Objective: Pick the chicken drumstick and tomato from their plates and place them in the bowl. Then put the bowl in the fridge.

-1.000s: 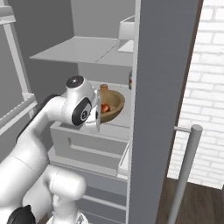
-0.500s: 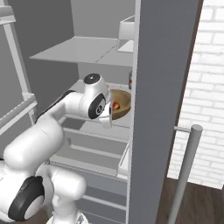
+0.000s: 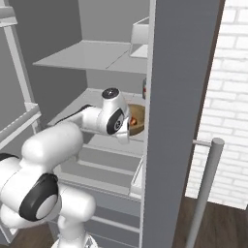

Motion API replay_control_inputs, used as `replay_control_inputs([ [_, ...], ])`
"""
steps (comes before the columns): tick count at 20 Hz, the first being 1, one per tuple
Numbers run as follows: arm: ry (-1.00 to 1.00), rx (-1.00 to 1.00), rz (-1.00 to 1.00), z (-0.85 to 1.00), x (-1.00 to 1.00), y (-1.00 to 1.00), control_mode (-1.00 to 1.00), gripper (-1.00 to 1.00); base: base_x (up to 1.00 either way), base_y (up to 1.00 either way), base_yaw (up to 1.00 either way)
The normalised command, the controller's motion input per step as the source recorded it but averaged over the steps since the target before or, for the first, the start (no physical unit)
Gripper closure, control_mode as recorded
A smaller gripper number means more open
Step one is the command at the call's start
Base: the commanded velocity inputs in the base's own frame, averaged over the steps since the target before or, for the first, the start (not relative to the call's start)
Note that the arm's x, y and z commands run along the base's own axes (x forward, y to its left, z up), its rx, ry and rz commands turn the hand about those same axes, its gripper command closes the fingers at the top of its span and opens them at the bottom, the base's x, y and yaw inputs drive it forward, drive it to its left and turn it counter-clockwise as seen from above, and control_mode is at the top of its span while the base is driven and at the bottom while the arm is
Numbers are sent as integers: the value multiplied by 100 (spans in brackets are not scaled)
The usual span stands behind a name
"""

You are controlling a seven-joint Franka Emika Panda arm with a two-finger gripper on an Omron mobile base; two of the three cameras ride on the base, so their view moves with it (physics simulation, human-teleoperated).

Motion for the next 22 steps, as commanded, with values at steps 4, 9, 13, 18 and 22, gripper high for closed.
replay_control_inputs([
  [4, 0, 0, 0, -27, 33, -6, -100, 100, 0, 0, 0],
  [9, -1, 0, 0, -26, 43, 0, -100, 100, 0, 0, 0],
  [13, 0, 0, 0, -21, 50, 0, -100, 100, 0, 0, 0],
  [18, 0, 0, 0, -16, 51, 0, -100, 100, 0, 0, 0],
  [22, -13, 0, 0, -4, 8, 0, -100, -100, 0, 0, 0],
])
